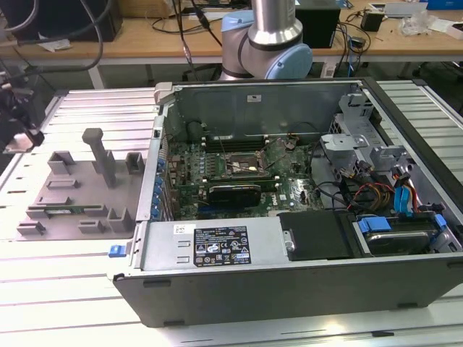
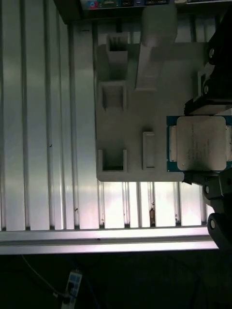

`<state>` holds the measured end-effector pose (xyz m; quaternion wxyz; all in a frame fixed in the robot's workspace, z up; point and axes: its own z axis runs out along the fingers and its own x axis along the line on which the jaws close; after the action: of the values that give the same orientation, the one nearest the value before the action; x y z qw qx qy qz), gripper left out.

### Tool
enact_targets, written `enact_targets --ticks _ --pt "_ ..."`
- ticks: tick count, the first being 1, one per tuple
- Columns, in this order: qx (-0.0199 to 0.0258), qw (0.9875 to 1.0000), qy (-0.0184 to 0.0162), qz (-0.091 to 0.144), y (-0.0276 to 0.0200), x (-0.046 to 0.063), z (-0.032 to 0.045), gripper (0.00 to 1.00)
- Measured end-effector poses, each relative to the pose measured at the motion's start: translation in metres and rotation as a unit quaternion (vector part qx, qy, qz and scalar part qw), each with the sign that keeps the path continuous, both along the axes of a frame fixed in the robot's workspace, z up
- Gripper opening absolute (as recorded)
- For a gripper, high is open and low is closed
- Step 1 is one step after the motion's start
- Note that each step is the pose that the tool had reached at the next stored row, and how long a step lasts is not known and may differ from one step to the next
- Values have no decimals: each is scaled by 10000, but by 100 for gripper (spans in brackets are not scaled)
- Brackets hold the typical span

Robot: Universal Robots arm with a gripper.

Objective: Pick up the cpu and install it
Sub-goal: 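Pick up the cpu and move it towards the insertion slot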

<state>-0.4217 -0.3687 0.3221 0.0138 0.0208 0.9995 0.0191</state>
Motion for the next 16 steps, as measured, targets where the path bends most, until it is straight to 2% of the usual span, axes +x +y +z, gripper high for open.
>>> enact_targets --ticks 4,10,13,16 --pt "0 10000 -1 1 0 1 171 55" --pt "0 10000 -6 0 5 0 565 55" --pt "0 10000 -7 0 5 0 702 55" --pt "0 10000 -7 0 5 0 808 55"
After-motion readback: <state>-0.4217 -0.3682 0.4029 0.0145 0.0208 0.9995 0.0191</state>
